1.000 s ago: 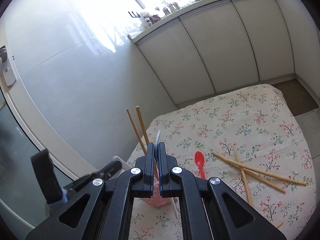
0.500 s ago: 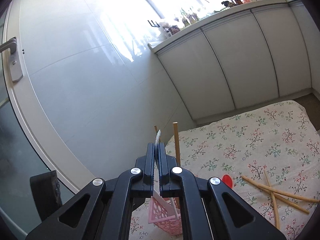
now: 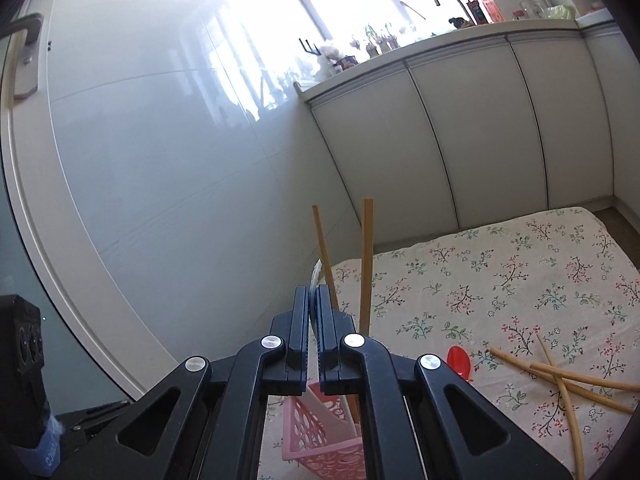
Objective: Organize utensils
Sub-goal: 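Lower both white paddles into the pink basket, then open both tools and withdraw from the basket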
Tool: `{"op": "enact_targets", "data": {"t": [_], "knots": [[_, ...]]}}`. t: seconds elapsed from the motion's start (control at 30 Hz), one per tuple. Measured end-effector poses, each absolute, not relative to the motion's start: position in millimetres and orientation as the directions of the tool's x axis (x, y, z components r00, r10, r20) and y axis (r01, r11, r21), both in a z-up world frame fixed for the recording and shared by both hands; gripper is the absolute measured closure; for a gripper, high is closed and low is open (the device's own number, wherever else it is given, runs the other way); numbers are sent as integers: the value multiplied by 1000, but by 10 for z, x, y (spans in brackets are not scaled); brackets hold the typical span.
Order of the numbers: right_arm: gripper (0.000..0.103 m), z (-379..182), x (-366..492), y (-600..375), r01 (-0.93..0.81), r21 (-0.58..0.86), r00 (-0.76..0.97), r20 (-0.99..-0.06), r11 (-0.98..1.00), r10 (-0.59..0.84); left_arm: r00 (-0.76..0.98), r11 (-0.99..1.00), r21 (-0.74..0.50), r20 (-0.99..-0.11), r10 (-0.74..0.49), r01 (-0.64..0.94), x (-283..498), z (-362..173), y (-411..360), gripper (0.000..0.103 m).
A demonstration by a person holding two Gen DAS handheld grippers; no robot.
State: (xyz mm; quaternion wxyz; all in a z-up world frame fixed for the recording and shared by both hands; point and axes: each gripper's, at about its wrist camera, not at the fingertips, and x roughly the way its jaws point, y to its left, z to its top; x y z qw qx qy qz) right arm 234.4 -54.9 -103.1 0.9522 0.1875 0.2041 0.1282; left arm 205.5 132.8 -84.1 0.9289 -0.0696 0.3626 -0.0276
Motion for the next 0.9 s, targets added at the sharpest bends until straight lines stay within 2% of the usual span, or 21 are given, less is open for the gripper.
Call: {"op": "enact_targets", "data": {"t": [0.17, 0.33, 0.53, 0.73, 0.83, 0.9], "knots": [[100, -1109, 2288, -526, -168, 384, 871, -373, 908, 319, 714, 985, -172, -693, -105, -22, 2065, -909, 1419, 79], [100, -1174, 2248, -534, -163, 393, 857, -398, 905, 327, 700, 980, -194, -706, -110, -41, 2059, -957, 1476, 73], [99, -1267, 2244, -496, -161, 386, 836, -436, 908, 334, 689, 980, -193, -716, -111, -42, 2053, -990, 1455, 72], [98, -1194, 2236, -541, -172, 403, 824, -442, 899, 355, 684, 982, -182, -722, -106, -40, 2052, -997, 1433, 62], [93, -1120, 2211, -592, -165, 399, 824, -447, 902, 349, 683, 982, -183, -723, -107, -40, 2038, -992, 1432, 57], [81, -1057, 2163, -655, -158, 399, 825, -449, 903, 343, 682, 983, -178, -723, -105, -38, 2018, -984, 1420, 55]]}}
